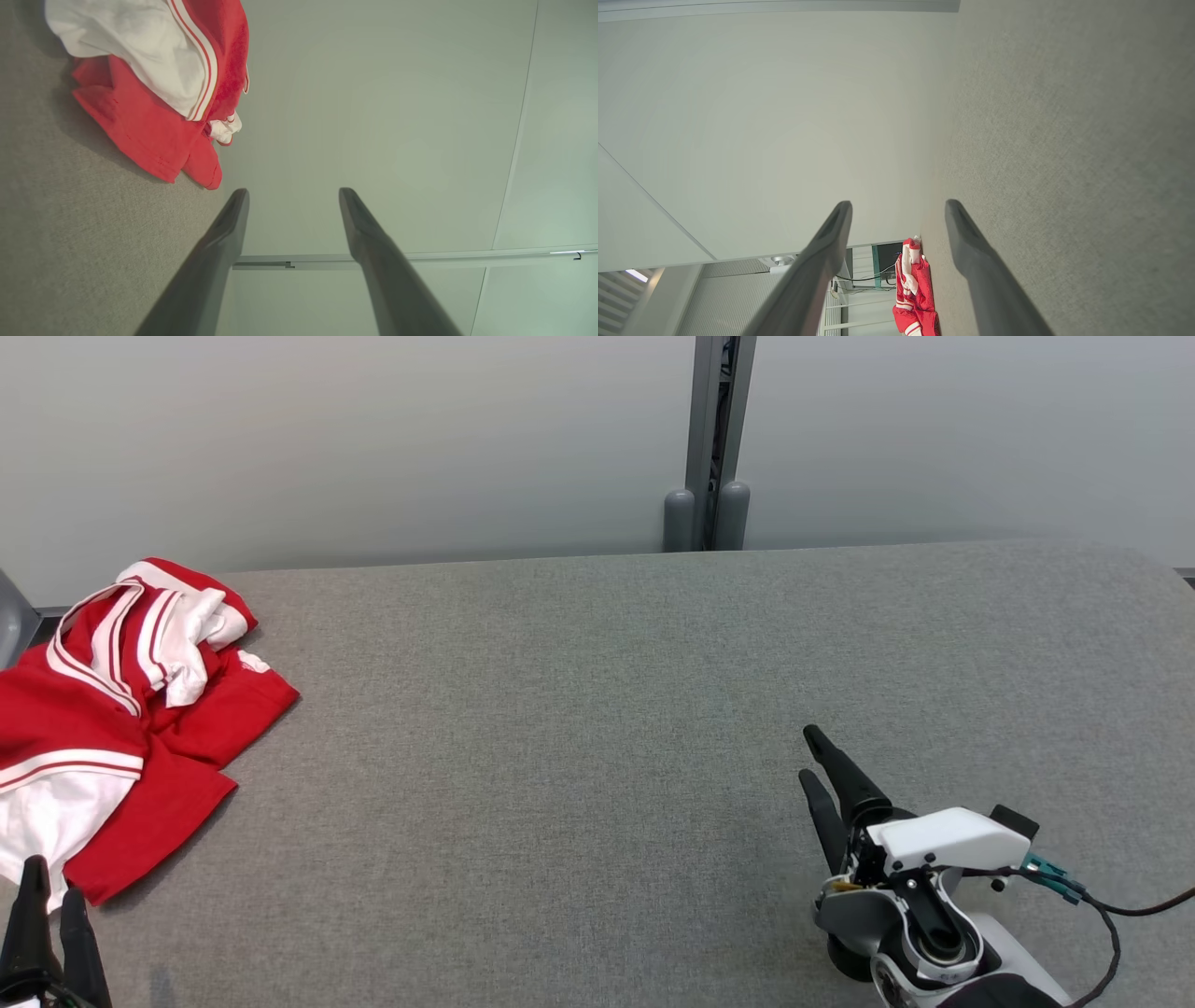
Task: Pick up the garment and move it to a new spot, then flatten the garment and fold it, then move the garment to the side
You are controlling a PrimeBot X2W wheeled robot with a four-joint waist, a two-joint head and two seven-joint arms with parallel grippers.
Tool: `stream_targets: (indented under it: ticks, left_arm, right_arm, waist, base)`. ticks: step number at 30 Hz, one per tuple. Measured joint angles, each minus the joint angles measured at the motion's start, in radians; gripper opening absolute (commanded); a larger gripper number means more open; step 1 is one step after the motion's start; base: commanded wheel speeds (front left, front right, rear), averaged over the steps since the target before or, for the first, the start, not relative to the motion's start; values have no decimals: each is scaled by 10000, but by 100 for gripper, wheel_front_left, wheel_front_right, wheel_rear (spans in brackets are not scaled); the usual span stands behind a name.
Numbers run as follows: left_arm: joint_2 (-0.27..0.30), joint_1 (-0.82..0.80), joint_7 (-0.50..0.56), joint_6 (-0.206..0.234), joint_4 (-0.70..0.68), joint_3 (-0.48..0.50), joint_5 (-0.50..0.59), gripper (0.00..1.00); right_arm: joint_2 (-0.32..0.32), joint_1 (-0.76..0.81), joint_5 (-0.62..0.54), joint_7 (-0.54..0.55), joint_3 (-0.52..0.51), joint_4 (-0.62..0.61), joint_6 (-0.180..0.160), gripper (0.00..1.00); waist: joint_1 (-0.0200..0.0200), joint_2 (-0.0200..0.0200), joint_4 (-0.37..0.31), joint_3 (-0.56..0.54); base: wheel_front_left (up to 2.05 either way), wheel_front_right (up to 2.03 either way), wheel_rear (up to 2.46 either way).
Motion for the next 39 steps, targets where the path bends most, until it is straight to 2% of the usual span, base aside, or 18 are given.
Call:
stream_targets:
  ticks: [11,20,39]
  left_arm:
    - [73,-72,-780,-2,-322,-750,257,100]
    - [96,-111,-1294,-2,-495,-1271,874,100]
    - [157,-323,-2234,-2,-752,-2284,3352,100]
  right_arm:
    - [4,317,-27,-339,-443,-986,0,100]
    - [0,556,-533,-554,-920,-1655,0,100]
    - [-4,1065,-3223,-984,-1816,-2615,0,100]
  waist:
    - [0,0,12,-6]
    - [0,0,-5,-25]
    - [0,0,-106,-29]
  base:
    - [0,0,0]
    - [0,0,0]
    - [0,0,0]
